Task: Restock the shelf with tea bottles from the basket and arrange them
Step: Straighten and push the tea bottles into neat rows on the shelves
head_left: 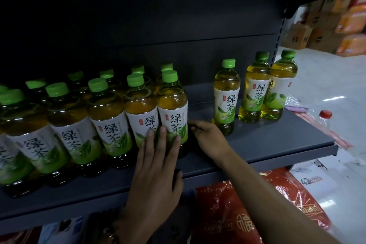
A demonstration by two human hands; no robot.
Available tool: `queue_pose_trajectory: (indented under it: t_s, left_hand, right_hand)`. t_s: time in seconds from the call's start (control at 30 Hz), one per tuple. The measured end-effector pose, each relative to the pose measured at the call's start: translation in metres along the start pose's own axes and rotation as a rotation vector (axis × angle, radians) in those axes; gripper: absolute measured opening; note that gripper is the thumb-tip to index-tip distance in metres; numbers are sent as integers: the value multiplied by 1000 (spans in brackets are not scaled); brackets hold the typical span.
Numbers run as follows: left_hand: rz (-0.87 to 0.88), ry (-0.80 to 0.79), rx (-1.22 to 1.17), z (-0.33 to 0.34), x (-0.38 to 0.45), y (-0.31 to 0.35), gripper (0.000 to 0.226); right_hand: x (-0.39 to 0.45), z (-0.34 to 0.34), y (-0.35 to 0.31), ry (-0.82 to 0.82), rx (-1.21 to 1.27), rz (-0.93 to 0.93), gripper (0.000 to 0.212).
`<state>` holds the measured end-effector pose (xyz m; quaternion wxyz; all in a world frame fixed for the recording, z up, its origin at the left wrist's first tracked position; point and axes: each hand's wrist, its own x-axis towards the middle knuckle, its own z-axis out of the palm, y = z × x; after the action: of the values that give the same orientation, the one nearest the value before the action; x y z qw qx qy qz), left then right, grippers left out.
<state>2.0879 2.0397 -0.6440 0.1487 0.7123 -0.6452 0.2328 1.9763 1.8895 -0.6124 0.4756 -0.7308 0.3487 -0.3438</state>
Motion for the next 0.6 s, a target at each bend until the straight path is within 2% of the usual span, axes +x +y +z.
queue_pose_trajectory:
  t_s: [0.07,0.17,0.23,0.27,0.33,0.4,0.47,0.53,0.6]
  left_hand:
    - [14,9,-11,-1,0,0,72]
    - [41,25,-35,0,-2,2,67]
    - [45,30,-48,2,-3,4,66]
    - [44,30,-54,3,-3,5,66]
    - [37,30,-63,5,-3,5,66]
    - [30,27,-62,6,-3,4,67]
    - [23,19,-55,7,-3,4,70]
    - [22,16,-52,8,-2,4,71]
    - [16,19,-49,8,-2,5,71]
  right_hand:
    - [-5,-9,-1,93,-38,3,26]
    - [-17,-30,-8,411,-35,-29,14]
    - [-21,-46,-8,607,-19,-88,18]
    - [-20,-52,-4,656,-31,-86,28]
    - [-13,-61,6,612,-80,6,59]
    - [-7,-62,17,457,-111,118,82]
    - [-5,-61,23,367,-174,151,70]
    - [-4,-62,24,358,-233,123,54]
    - [-6,-64,23,327,-248,111,53]
